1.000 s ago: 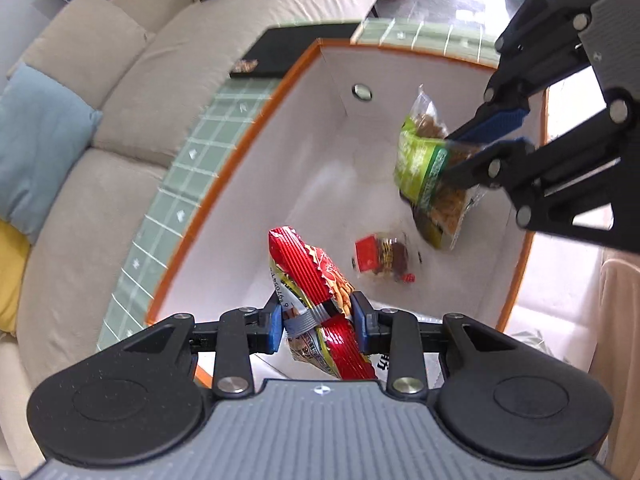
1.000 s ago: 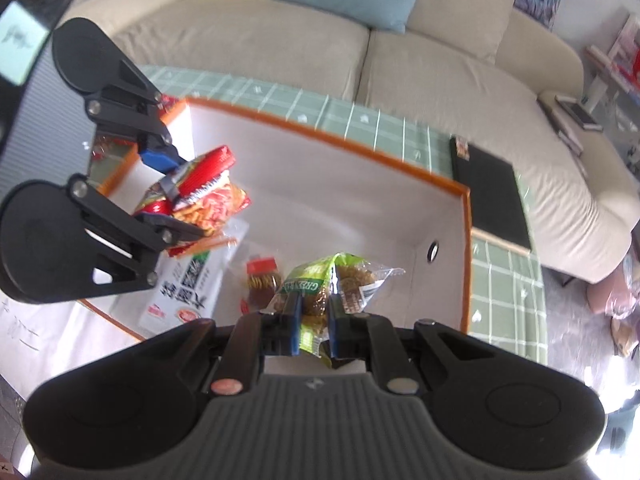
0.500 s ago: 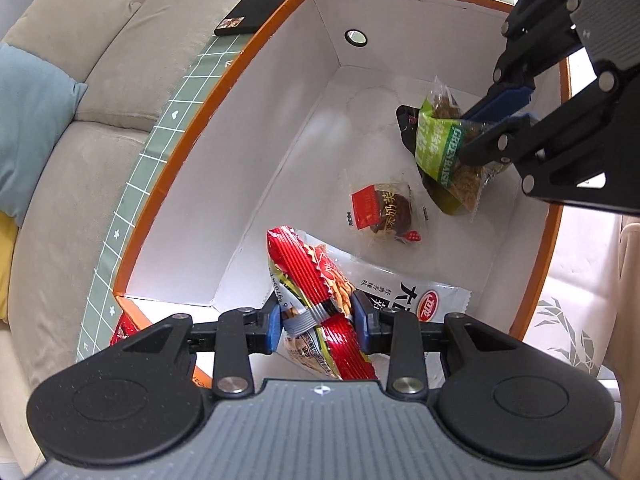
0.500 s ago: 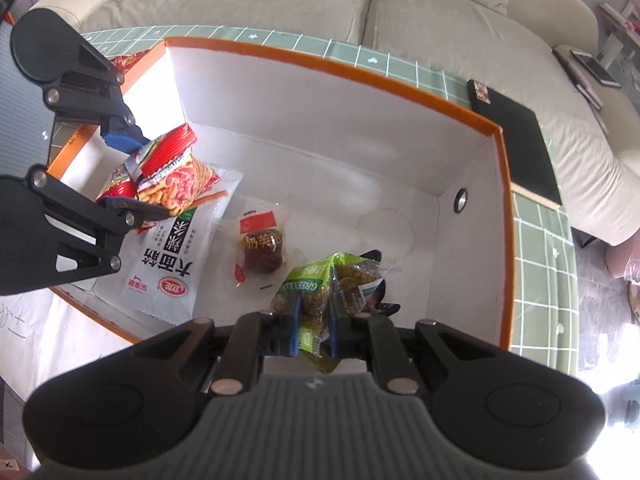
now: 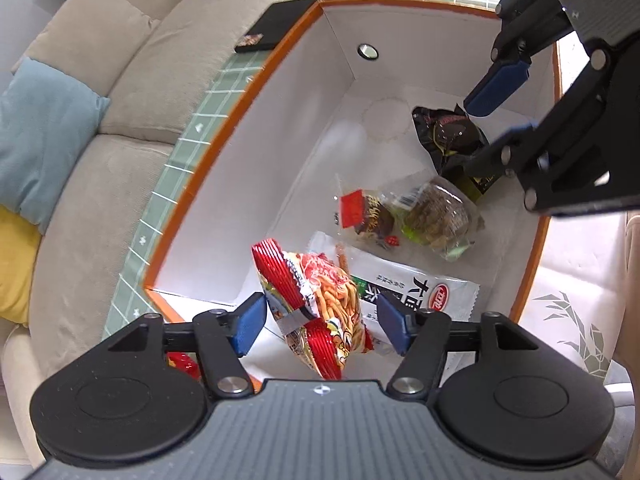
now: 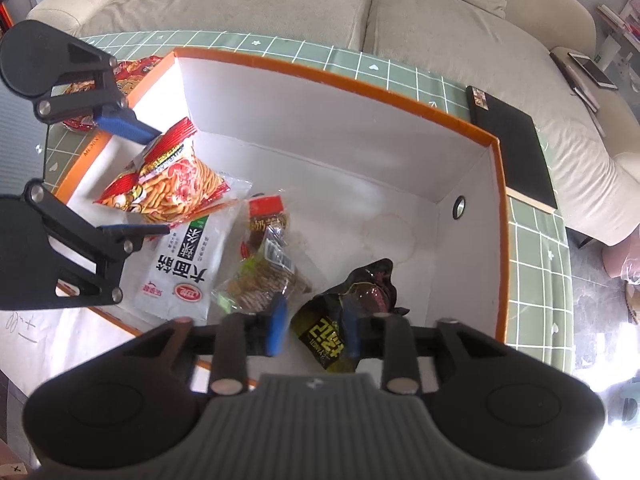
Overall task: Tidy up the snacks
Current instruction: 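Lower both snacks into the box and open both tools, then withdraw both tools from the box toward the remaining snacks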
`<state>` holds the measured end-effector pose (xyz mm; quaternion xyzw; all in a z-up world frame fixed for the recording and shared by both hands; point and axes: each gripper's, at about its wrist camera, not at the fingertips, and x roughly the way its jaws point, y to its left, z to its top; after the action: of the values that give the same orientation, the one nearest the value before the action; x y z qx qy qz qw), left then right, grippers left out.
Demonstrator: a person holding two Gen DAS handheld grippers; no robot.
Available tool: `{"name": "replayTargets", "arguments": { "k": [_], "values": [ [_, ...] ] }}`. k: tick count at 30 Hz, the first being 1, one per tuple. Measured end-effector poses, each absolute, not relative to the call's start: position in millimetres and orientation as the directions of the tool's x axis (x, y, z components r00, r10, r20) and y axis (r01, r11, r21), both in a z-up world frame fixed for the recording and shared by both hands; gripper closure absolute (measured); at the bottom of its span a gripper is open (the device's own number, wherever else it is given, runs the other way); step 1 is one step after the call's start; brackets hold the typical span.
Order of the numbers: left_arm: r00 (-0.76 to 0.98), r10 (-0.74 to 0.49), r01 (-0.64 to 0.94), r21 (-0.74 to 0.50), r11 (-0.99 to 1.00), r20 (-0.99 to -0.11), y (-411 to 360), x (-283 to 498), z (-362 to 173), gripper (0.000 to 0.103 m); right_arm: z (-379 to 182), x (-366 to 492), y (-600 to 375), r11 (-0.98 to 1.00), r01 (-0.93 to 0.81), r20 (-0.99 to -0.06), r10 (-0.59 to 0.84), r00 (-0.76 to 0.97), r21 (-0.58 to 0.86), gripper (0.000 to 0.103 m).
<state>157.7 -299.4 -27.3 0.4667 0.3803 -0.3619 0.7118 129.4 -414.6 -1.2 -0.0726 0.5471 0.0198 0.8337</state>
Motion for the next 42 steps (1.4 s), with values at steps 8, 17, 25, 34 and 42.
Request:
{"name": "replayTargets", "arguments": {
  "k": [8,17,25,34,42],
  "values": [
    [0.470,-0.202,0.861,0.397,0.318,-0.859,-290,146,-4,0.014,13,123,-402,0.985,-0.120,-0.908,-0.067,0.414,-0.128,0.048],
    [0.502,-0.244,0.842,0.405,0.356,-0.830,-271,135,24,0.013,41,114,-384,0.978,-0.127,-0.886,-0.088,0.456,-0.163,0.035],
    [0.575,-0.230,0.783,0.446,0.433,-0.785,-230,134,46,0.013,67,107,-354,0.970,-0.151,-0.856,-0.088,0.509,-0.189,0.023],
    [0.613,-0.159,0.716,0.459,0.527,-0.774,-165,143,53,0.013,84,111,-295,0.958,-0.235,-0.842,-0.011,0.539,-0.163,0.016],
    [0.606,-0.119,0.665,0.418,0.619,-0.787,-106,151,53,0.013,79,117,-235,0.942,-0.311,-0.837,0.063,0.543,-0.131,0.016]
  ]
}}
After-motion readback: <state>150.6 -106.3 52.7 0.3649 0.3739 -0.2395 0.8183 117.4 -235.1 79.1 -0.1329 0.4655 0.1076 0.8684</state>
